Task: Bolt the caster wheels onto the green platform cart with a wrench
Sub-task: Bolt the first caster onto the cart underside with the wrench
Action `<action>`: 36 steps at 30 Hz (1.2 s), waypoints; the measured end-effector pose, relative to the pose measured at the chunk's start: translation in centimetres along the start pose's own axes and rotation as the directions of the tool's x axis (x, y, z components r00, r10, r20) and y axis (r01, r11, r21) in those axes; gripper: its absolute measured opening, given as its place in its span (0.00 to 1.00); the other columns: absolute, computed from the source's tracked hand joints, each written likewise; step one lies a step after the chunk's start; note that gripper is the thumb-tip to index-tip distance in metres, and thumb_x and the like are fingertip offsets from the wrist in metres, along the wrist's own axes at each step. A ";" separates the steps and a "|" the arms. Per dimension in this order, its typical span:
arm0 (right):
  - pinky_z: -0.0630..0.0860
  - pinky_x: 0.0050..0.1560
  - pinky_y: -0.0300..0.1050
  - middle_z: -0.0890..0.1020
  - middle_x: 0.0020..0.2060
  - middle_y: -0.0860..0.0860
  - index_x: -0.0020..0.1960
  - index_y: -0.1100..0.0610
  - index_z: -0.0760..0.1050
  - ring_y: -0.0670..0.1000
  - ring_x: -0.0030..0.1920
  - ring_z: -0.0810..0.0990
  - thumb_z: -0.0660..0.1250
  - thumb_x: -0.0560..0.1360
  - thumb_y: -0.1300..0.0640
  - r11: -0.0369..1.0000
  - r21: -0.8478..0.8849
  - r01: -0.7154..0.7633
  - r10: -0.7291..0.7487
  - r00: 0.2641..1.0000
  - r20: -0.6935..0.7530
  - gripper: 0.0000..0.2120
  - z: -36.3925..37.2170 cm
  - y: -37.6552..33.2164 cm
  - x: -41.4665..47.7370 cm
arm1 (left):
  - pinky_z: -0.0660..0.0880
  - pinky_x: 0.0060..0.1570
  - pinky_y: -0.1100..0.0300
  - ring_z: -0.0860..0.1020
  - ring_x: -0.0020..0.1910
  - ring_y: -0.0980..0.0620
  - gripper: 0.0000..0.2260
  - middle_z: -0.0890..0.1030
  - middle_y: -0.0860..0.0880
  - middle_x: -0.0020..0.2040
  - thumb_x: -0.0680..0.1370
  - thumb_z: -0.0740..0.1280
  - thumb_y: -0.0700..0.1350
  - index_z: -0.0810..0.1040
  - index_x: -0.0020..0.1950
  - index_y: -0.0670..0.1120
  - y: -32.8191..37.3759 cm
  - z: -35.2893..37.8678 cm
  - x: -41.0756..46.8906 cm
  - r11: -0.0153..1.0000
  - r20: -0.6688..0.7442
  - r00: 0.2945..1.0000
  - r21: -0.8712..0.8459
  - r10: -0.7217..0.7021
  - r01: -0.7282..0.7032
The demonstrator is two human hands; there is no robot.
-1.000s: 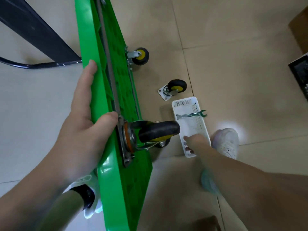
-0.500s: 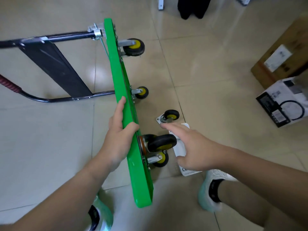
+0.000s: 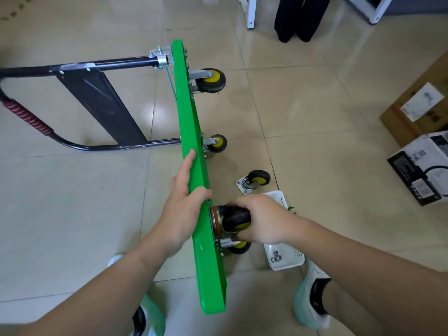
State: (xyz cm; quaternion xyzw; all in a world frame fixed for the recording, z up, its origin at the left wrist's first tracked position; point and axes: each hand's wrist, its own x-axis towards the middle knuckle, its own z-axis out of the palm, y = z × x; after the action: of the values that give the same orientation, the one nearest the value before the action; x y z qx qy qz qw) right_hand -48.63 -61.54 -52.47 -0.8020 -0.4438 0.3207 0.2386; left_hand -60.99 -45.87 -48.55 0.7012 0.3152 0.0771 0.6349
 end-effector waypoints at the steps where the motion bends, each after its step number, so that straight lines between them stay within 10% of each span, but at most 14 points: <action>1: 0.76 0.41 0.44 0.80 0.41 0.43 0.53 0.46 0.77 0.45 0.43 0.79 0.76 0.62 0.55 1.000 0.006 -0.010 0.010 1.000 0.001 0.21 0.0 0.1 0.1 | 0.68 0.61 0.64 0.70 0.58 0.77 0.39 0.68 0.63 0.69 0.69 0.64 0.50 0.59 0.76 0.75 0.1 0.0 -0.1 1.000 0.002 1.000 0.002 -0.006 0.006; 7: 0.79 0.45 0.46 0.81 0.44 0.45 0.56 0.47 0.77 0.46 0.45 0.80 0.76 0.63 0.57 0.999 0.025 -0.025 0.026 1.000 -0.008 0.23 -0.4 0.5 -0.1 | 0.69 0.72 0.48 0.74 0.66 0.58 0.38 0.69 0.58 0.71 0.69 0.65 0.50 0.59 0.73 0.79 0.3 -0.1 -0.2 0.999 -0.008 1.000 0.032 -0.027 0.027; 17: 0.72 0.38 0.36 0.79 0.37 0.42 0.45 0.41 0.74 0.42 0.41 0.78 0.76 0.62 0.52 0.991 0.043 -0.129 0.132 0.988 -0.074 0.16 -0.5 3.1 -1.1 | 0.72 0.58 0.61 0.75 0.63 0.60 0.38 0.70 0.57 0.71 0.69 0.65 0.50 0.59 0.74 0.77 0.4 -0.2 -0.1 0.998 0.006 1.000 0.067 -0.021 0.020; 22: 0.68 0.31 0.33 0.80 0.32 0.43 0.41 0.43 0.78 0.41 0.33 0.77 0.78 0.63 0.52 0.936 0.191 -0.295 0.323 0.936 -0.139 0.11 -0.2 3.6 -0.1 | 0.77 0.62 0.43 0.80 0.60 0.47 0.33 0.73 0.51 0.69 0.69 0.65 0.52 0.63 0.69 0.77 1.6 -1.2 1.1 0.993 0.002 1.000 0.113 -0.018 0.018; 30: 0.68 0.29 0.40 0.81 0.35 0.53 0.39 0.56 0.76 0.52 0.35 0.78 0.75 0.63 0.47 0.711 0.396 -0.581 0.676 0.720 -0.157 0.15 3.2 8.0 11.6 | 0.66 0.46 0.81 0.68 0.50 0.84 0.34 0.63 0.59 0.73 0.81 0.64 0.43 0.56 0.78 0.71 2.9 -1.7 4.6 0.974 0.033 0.999 0.226 0.006 -0.013; 36: 0.63 0.24 0.39 0.81 0.39 0.54 0.45 0.61 0.77 0.48 0.32 0.73 0.76 0.68 0.53 0.633 0.381 -0.674 0.759 0.636 -0.138 0.14 5.6 12.2 18.5 | 0.60 0.47 0.86 0.65 0.50 0.86 0.35 0.62 0.60 0.74 0.83 0.62 0.42 0.51 0.80 0.70 2.8 -2.1 5.5 0.939 0.057 0.998 0.343 0.010 -0.029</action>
State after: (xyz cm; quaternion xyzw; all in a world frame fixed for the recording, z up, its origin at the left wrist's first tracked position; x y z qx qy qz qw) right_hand -38.46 -50.97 -69.95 -0.9046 0.0081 0.3320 0.2672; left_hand -56.75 -41.17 -47.18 0.8061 0.2996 0.0080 0.5102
